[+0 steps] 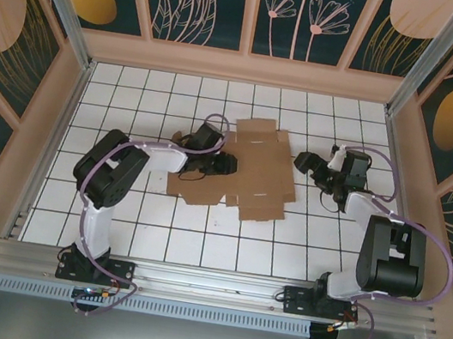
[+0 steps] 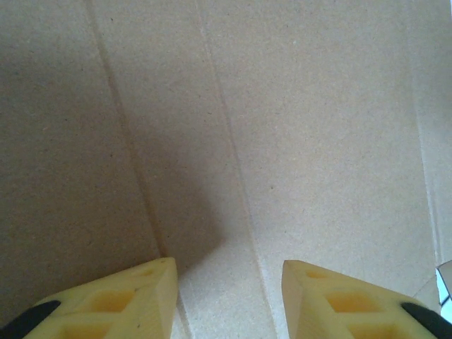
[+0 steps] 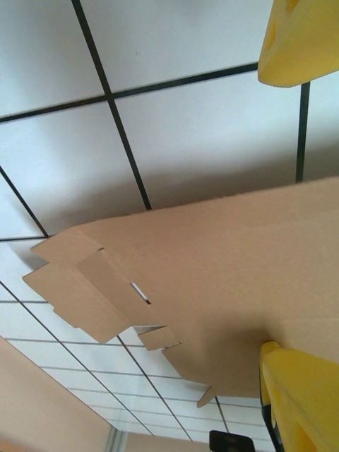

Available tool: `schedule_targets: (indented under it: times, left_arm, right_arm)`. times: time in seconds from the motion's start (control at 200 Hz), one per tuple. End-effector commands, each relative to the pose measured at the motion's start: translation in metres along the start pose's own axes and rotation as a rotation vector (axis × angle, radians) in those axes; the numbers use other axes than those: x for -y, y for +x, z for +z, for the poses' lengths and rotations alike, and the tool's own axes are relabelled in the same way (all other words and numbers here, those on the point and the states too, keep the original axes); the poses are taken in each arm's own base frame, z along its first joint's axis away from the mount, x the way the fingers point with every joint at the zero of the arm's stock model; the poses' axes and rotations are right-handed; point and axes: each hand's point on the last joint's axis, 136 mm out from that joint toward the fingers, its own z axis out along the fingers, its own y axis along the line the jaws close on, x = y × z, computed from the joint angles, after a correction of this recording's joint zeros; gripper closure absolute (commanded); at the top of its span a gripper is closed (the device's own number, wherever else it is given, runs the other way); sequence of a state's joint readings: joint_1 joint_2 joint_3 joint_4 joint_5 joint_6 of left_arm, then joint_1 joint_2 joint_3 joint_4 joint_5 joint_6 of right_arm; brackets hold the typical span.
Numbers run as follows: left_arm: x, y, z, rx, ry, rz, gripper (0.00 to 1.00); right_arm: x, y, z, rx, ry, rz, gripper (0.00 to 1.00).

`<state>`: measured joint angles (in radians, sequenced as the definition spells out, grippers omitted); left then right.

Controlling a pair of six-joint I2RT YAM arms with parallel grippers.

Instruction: Fold the paper box

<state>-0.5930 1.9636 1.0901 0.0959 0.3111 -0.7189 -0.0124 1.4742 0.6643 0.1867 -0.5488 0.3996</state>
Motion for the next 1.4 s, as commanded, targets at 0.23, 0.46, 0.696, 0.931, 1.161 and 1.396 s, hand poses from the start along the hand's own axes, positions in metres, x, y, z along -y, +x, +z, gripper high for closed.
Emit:
schedule_targets:
  times: [0.23,0.46,0.696,0.931,1.161,1.396]
  left_arm:
    - [-0.022,0.027,-0.009,-0.069,-0.015,-0.010,0.57]
    - [-0.023,0.027,-0.010,-0.066,-0.017,-0.013,0.56]
    - [-0.023,0.028,-0.008,-0.070,-0.012,-0.014,0.56]
    - [-0.022,0.028,-0.011,-0.067,-0.013,-0.013,0.53]
    - [-0.007,0.022,-0.020,-0.072,0.017,-0.004,0.34]
    - [0.013,-0.007,-0.054,0.049,0.013,0.004,0.13]
  right_arm:
    - [-0.031,0.032,0.017,-0.143,-0.166,-0.056,0.12]
    - [-0.022,0.038,0.035,-0.172,-0.172,-0.022,0.30]
    - [-0.019,0.040,0.054,-0.218,-0.203,0.002,0.55]
    - [-0.019,0.035,0.058,-0.196,-0.193,-0.006,0.96]
    - [-0.011,0.030,0.052,-0.166,-0.067,-0.079,1.00]
    - [0.005,0.018,0.047,-0.139,0.225,-0.205,1.00]
